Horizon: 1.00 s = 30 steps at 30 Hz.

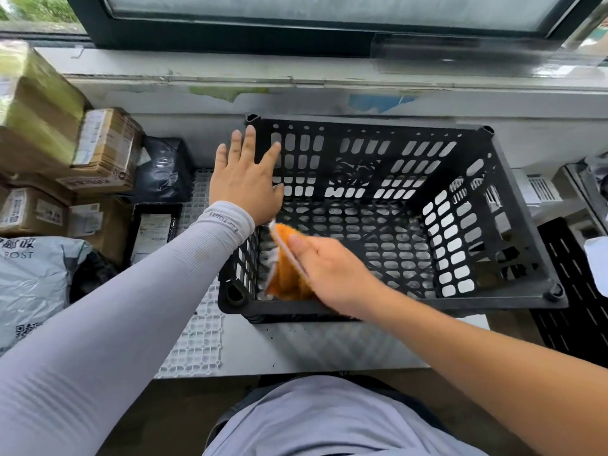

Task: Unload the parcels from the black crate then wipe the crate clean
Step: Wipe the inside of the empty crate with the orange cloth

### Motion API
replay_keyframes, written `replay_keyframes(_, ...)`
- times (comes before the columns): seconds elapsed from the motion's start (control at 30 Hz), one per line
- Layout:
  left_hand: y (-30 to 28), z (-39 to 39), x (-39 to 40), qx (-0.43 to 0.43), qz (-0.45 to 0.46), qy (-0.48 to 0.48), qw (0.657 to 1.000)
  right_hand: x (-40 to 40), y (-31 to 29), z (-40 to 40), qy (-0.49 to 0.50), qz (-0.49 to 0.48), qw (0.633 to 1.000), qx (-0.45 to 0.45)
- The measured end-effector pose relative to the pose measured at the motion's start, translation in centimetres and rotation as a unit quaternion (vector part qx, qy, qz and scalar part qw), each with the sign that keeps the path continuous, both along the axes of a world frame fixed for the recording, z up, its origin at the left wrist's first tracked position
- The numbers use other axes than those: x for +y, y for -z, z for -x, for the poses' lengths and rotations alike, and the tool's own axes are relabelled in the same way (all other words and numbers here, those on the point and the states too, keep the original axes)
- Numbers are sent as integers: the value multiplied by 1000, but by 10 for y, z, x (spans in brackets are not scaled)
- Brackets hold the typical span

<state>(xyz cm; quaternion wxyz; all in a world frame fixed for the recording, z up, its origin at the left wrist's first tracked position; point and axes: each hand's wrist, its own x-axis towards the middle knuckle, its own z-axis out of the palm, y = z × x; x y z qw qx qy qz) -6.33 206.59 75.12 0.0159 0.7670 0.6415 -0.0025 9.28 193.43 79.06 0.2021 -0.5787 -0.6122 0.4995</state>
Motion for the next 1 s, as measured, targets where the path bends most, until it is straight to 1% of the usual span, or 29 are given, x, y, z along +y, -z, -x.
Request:
replay_keyframes(0.07, -2, 0, 0, -33, -6, -7, 999, 17, -2, -1, 91, 88, 987, 96)
replay_keyframes(0.1, -3, 1, 0, -48, -9, -12, 999, 25, -3, -2, 135, 149, 967, 158)
replay_keyframes(0.17, -4, 2, 0, -69, -8, -18, 997, 39, -1, -7, 200, 244, 908, 276)
replay_keyframes(0.2, -4, 2, 0, -75, -5, -19, 997, 47, 1, -9, 219, 261, 890, 304)
replay_keyframes(0.27, -4, 2, 2, -81, 7, -18, 997, 62, 6, -13, 249, 266, 873, 325)
replay_keyframes(0.4, -4, 4, 10, -77, 28, -10, 997, 90, 6, -19, 295, 248, 850, 358)
replay_keyframes(0.5, -4, 5, 16, -77, 34, -10, 996, 117, -2, -28, 346, 204, 849, 343)
replay_keyframes(0.57, -4, 4, 19, -71, 25, -12, 997, 139, -13, -31, 383, 146, 840, 356)
replay_keyframes(0.63, -4, 4, 22, -67, 16, -11, 998, 162, -25, -30, 421, 55, 829, 365)
replay_keyframes(0.67, -4, 4, 22, -67, 15, -10, 998, 173, -31, -26, 429, 4, 829, 359)
replay_keyframes(0.73, -4, 5, 22, -70, 18, -8, 997, 190, -38, -9, 397, -113, 854, 317)
replay_keyframes(0.77, -4, 5, 22, -69, 21, -7, 997, 198, -34, 2, 368, -171, 873, 269)
replay_keyframes(0.83, -3, 4, 21, -68, 21, -4, 997, 213, -13, 21, 282, -268, 912, 131)
replay_keyframes(0.9, -3, 4, 19, -72, 19, 0, 997, 224, 17, 35, 150, -322, 934, -32)
replay_keyframes(0.93, -3, 4, 19, -72, 20, 0, 997, 229, 31, 40, 82, -335, 929, -133)
replay_keyframes(0.97, -3, 4, 20, -68, 23, -1, 997, 231, 42, 43, 32, -340, 912, -229)
replay_keyframes(1.0, -2, 4, 20, -60, 25, -3, 998, 235, 50, 45, 8, -339, 891, -301)
